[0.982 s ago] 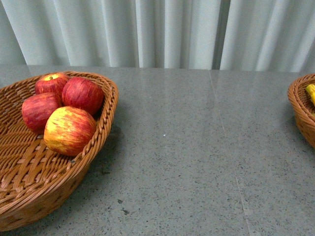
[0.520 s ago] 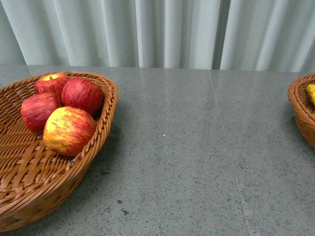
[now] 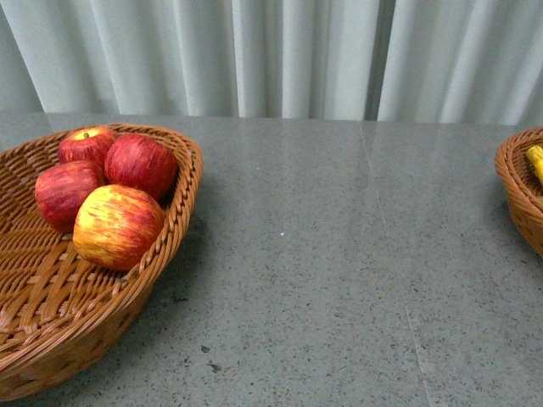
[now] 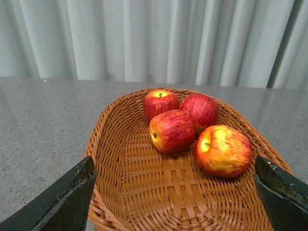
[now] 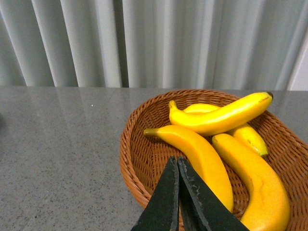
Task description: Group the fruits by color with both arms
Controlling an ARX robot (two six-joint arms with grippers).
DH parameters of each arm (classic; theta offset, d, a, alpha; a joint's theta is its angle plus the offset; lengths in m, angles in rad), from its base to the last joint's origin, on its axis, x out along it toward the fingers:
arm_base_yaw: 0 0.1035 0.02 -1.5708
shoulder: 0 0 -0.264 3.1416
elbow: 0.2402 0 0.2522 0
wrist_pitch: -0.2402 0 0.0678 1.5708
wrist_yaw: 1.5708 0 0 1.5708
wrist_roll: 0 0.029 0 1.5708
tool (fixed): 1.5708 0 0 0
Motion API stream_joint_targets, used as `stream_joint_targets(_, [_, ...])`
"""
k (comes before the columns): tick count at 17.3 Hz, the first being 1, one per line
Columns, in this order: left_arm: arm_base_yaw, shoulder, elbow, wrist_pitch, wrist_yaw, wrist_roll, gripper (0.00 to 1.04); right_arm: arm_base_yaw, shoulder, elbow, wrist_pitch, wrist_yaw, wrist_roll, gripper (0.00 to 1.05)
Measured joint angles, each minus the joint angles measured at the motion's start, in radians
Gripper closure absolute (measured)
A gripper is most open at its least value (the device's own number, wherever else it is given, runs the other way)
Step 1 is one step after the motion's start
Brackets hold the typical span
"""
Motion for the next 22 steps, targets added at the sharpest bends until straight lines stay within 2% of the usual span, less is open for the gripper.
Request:
stream_joint_targets(7, [0.0,0.0,0.0,0.0,0.001,0.0,0.07,0.0,0.0,0.0,-0.004,0.0,0.0,1.03])
stream_joint_targets(9, [0.0,0.0,0.0,0.0,0.001,0.0,0.07,0.0,0.0,0.0,-0.004,0.0,-0.001,0.66])
stream_joint_targets(13, [0.0,0.0,0.0,0.0,0.001,0.0,0.07,0.0,0.0,0.0,-0.004,0.0,-0.002,0.22])
stream_joint_targets(15, [0.0,0.0,0.0,0.0,0.001,0.0,0.07,0.0,0.0,0.0,-0.004,0.0,-0.001,0.06])
stream_joint_targets(22, [0.0,0.0,0.0,0.0,0.001,0.0,0.07,0.0,0.0,0.0,-0.004,0.0,-0.001,0.07])
